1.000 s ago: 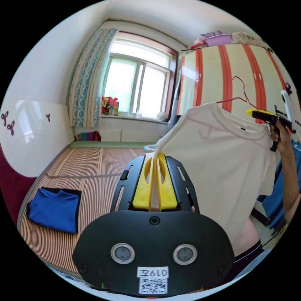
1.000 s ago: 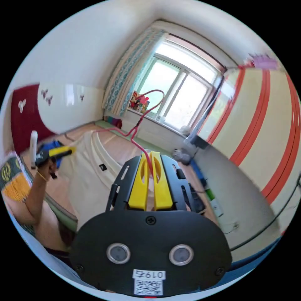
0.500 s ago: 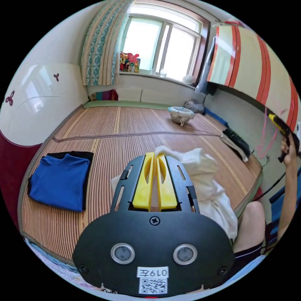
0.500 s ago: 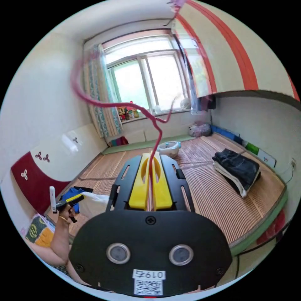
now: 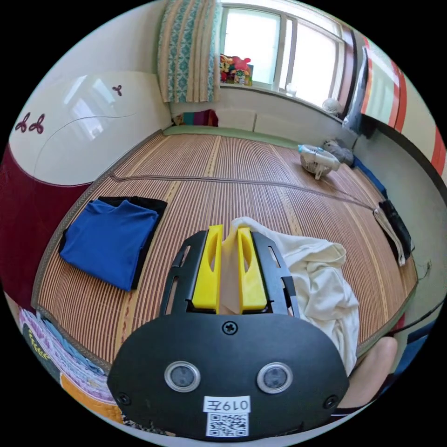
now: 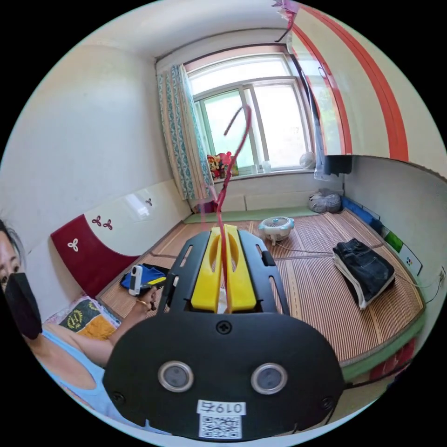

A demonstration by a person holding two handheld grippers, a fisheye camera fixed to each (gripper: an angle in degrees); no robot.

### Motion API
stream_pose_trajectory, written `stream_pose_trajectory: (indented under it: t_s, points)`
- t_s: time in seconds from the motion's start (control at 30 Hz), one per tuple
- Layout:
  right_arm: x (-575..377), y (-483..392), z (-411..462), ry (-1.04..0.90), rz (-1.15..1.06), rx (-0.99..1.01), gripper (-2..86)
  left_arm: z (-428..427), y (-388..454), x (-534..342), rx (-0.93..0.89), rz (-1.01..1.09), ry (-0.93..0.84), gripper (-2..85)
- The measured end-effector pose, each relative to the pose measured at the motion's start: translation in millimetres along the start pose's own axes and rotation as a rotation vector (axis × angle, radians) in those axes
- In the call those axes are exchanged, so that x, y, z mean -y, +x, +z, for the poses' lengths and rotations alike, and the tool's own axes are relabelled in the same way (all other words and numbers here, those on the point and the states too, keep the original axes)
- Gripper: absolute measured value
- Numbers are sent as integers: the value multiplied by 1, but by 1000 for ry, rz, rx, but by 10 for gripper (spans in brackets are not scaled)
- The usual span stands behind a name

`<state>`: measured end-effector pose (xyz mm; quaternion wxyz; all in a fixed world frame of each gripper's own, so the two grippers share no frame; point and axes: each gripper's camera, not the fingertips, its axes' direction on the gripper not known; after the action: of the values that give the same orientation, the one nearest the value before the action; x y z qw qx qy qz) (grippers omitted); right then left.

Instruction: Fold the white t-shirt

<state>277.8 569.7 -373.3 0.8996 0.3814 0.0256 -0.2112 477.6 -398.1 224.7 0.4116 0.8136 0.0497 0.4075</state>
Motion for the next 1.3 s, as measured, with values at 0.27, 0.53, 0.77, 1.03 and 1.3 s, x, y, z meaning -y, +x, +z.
stream_pose_trajectory:
  t_s: [0.27,0.53,0.77,1.03,1.3]
  points:
    - [-42,-72,-179,-76,-77,-426,-9,4,-22,-3,56,-93,34,12]
    - [-51,-175,-291,-383,-75,-1086,-10,-18,-33,-14,-48,-148,162,13]
    - [-61,-155,-338,-698,134,-1297,-10,-24,-18,-25,-60,-108,156,12]
    - [-69,-97,-378,-710,338,-1238,-9,-37,-15,-35,-75,-83,162,11]
    - [-52,-88,-377,-741,334,-1333,-10,-44,-10,-41,-82,-65,167,11]
